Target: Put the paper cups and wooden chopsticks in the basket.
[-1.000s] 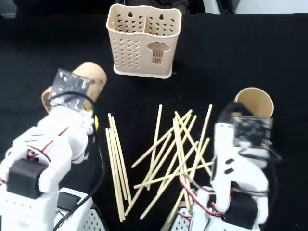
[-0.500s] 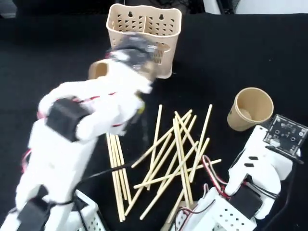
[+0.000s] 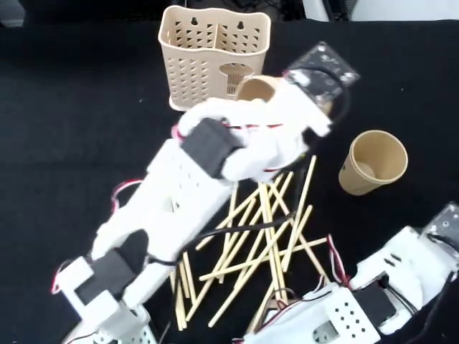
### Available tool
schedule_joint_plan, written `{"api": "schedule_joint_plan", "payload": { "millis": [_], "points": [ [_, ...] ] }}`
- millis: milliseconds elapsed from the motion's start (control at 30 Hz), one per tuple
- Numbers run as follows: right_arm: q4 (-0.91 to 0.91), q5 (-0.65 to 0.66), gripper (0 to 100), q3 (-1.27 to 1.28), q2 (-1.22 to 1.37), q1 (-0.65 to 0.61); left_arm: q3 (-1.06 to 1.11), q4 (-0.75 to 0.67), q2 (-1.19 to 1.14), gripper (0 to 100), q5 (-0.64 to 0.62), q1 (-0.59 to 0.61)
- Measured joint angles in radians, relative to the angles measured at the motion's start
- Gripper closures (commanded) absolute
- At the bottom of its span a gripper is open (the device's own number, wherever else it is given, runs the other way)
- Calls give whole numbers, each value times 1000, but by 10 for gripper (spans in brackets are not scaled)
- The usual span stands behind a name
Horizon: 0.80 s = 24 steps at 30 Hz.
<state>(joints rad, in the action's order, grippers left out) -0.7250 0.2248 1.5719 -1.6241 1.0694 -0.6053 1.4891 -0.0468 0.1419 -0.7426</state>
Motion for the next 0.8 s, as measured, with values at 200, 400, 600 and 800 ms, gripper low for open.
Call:
{"api": "schedule_joint_plan", "payload": {
  "millis": [200,400,600,800],
  "points": [
    [0,43,980,124,2,28,-3,-117,-141,971,2,-54],
    [-35,68,977,124,0,112,-3,-233,-269,971,71,-120],
    [-78,68,977,124,0,127,-12,-249,-315,971,178,-158],
    [-78,68,977,124,0,129,-12,-249,-330,971,192,-169]
  ]
}}
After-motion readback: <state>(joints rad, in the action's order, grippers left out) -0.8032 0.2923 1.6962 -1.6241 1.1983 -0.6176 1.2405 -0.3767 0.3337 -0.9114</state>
